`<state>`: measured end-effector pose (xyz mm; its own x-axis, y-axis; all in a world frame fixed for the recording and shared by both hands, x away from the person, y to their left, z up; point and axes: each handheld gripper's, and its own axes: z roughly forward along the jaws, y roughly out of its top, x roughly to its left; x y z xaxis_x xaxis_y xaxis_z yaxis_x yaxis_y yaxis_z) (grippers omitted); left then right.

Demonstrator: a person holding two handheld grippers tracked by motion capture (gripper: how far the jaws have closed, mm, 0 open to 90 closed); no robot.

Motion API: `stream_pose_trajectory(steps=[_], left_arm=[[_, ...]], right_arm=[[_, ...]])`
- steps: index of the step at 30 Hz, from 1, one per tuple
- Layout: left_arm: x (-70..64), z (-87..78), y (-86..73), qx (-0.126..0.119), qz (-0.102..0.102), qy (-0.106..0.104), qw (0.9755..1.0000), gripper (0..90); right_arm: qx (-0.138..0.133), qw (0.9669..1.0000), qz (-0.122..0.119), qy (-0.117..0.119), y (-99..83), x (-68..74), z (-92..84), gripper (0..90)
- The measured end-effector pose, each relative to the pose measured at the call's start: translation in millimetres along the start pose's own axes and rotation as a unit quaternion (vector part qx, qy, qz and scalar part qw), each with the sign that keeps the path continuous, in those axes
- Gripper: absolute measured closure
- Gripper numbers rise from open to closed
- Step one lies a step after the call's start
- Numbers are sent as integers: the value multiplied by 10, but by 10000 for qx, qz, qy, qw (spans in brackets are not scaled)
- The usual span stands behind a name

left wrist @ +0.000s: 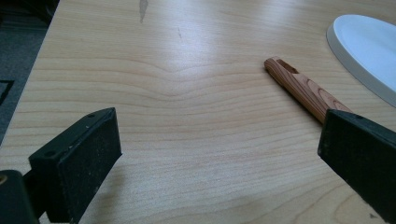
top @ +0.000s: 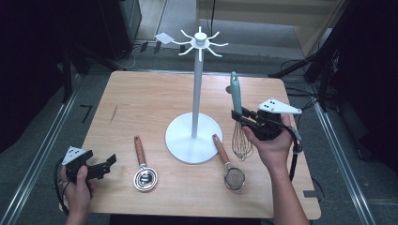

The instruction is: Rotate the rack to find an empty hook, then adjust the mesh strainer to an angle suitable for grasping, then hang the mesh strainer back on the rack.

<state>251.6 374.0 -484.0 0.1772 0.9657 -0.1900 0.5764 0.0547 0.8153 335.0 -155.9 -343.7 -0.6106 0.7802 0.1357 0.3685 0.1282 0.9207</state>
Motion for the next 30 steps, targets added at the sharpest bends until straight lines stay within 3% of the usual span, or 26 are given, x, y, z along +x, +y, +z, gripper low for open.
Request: stream_pose_trajectory(steps=[4, 9, 13, 30], left_arm=[[2, 1, 0, 3, -5, -12, 10000, 0], [2, 1, 0, 3, -6, -14, 10000, 0], [2, 2, 1, 2, -7, -15, 10000, 0], [3, 0, 0, 1, -3, -26, 10000, 0]], right_arm=[[-165, 9997, -153, 111, 25, 35, 9, 708], [-416, 9985, -180, 292, 72, 64, -10, 709], [-557, 9977, -246, 308, 116, 100, -39, 708], [-1139, 9891, -608, 703, 327, 303, -144, 708]])
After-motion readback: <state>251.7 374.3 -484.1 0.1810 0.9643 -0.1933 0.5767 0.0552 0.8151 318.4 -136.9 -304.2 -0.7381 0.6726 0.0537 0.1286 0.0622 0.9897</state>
